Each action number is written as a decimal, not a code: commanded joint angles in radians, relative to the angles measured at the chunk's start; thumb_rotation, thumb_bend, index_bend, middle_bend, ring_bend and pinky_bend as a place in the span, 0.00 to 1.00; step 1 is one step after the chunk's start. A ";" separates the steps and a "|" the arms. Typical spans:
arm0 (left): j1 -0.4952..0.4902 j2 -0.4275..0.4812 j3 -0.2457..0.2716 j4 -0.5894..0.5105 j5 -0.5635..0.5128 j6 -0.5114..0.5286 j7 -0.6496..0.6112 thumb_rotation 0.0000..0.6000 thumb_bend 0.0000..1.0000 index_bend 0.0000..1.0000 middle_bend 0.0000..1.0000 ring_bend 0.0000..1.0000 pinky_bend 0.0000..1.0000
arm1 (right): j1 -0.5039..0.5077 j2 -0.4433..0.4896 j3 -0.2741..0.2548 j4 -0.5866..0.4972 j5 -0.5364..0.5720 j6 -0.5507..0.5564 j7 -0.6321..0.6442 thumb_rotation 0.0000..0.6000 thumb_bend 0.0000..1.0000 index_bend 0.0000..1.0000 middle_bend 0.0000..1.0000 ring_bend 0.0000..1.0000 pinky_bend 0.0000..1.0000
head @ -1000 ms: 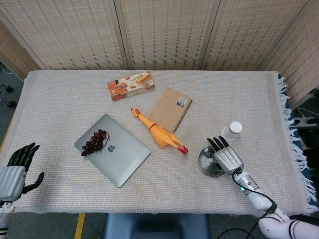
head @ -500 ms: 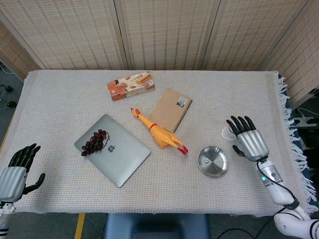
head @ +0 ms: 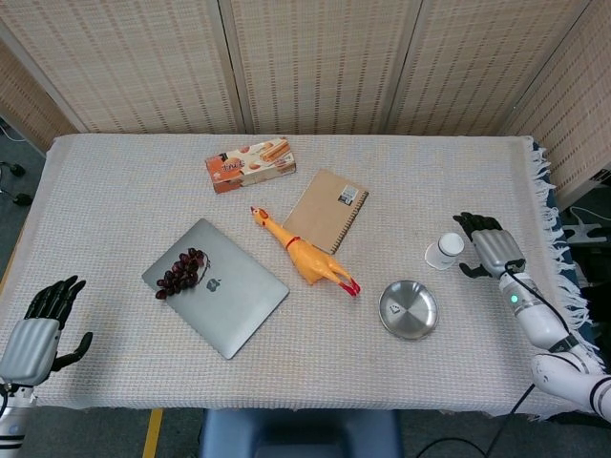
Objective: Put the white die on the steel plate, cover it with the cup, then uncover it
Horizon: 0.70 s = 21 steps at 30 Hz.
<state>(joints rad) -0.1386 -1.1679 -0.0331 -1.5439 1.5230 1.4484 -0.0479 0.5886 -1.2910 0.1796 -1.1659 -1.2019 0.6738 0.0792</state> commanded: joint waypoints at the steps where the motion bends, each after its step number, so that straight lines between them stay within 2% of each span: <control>1: -0.001 0.000 0.000 0.001 -0.001 -0.001 -0.003 1.00 0.38 0.00 0.00 0.00 0.09 | 0.017 -0.029 -0.018 0.048 -0.037 -0.022 0.051 1.00 0.22 0.03 0.00 0.00 0.08; 7: -0.003 -0.001 0.002 0.004 -0.002 -0.009 -0.005 1.00 0.38 0.00 0.00 0.00 0.09 | 0.031 -0.061 -0.030 0.087 -0.067 -0.031 0.106 1.00 0.22 0.21 0.05 0.00 0.25; 12: -0.003 0.003 0.001 0.003 -0.002 -0.007 -0.011 1.00 0.37 0.00 0.00 0.00 0.09 | 0.032 -0.101 -0.028 0.133 -0.089 0.015 0.132 1.00 0.22 0.32 0.17 0.00 0.32; 21: -0.002 0.005 0.004 -0.001 0.000 -0.005 -0.009 1.00 0.38 0.00 0.00 0.00 0.09 | 0.036 -0.165 -0.035 0.204 -0.096 0.063 0.096 1.00 0.22 0.46 0.26 0.05 0.35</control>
<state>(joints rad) -0.1405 -1.1635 -0.0288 -1.5452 1.5228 1.4430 -0.0569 0.6252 -1.4488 0.1461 -0.9682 -1.2956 0.7296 0.1802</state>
